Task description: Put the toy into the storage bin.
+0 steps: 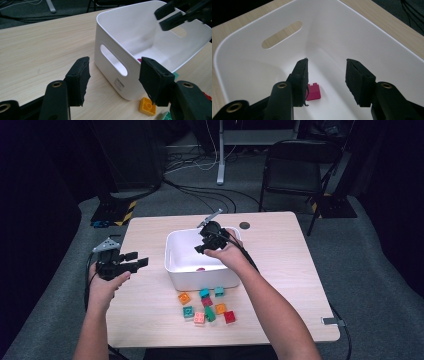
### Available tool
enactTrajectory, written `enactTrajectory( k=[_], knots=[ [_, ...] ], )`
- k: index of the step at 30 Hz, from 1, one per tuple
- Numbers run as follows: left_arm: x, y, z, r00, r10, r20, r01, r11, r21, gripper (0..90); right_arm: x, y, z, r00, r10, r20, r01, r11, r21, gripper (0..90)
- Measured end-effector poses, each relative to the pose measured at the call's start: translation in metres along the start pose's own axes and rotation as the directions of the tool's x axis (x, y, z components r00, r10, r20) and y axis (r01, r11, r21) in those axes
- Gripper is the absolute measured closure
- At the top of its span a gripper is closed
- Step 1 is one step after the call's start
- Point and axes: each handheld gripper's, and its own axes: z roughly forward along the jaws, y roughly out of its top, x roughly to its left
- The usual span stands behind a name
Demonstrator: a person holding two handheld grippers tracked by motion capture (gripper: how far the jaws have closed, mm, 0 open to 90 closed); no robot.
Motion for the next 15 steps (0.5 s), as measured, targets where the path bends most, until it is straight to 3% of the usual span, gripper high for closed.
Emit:
enactTrajectory(
  k=[1, 5, 15],
  knots=[
    [0.000, 0.000, 0.000, 1.0000, -0.001, -0.001, 0.001, 1.0000, 0.002, 41.0, 0.004, -0.003, -0.011, 1.0000, -0.001, -0.002, 0.001, 1.000, -0.028, 52.6],
    [-0.001, 0.000, 0.001, 1.0000, 0.002, 0.000, -0.002, 1.0000, 0.005, 40.8, 0.012, -0.009, -0.033, 1.0000, 0.002, -0.006, -0.003, 0.999, -0.051, 52.6],
    [-0.003, 0.000, 0.003, 1.0000, 0.001, -0.004, -0.001, 0.9999, 0.013, 40.8, 0.033, -0.028, -0.072, 0.9999, -0.013, 0.000, 0.012, 0.996, -0.086, 52.8]
  ],
)
